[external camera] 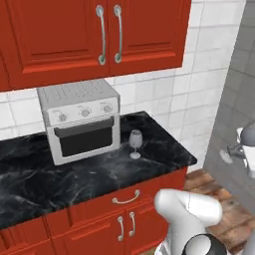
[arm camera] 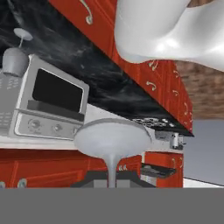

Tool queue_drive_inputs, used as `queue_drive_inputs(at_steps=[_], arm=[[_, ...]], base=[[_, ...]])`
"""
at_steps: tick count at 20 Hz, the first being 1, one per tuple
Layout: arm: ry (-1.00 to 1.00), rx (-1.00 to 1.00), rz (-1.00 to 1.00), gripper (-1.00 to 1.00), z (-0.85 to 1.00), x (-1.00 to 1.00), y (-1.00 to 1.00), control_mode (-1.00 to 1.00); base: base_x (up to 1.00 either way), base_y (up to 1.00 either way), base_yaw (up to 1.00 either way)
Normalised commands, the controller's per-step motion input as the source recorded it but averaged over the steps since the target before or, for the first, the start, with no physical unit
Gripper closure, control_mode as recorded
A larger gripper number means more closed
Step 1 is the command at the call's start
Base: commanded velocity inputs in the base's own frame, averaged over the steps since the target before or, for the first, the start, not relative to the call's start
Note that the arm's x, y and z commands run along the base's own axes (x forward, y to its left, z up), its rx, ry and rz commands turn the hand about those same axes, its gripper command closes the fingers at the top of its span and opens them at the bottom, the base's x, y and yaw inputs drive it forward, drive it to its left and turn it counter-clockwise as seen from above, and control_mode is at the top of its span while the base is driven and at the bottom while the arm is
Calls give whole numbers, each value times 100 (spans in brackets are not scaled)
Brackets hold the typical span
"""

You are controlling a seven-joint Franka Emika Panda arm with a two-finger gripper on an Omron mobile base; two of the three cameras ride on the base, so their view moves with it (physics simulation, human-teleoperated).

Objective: Retrieve the wine glasses from the counter and place one next to each plate.

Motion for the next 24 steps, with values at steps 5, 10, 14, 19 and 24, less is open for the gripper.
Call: queue_drive_inputs(at_steps=[5, 10, 14, 19, 24], arm=[[0, 0, 0, 100, 0, 0, 0, 100], [0, 0, 0, 100, 0, 0, 0, 100], [0, 0, 0, 100, 0, 0, 0, 100], [0, 0, 0, 100, 0, 0, 0, 100], [0, 0, 0, 100, 0, 0, 0, 100]], base=[[0, -4, -98], [0, 0, -100], [0, 0, -100], [0, -22, -93], [0, -68, -81]])
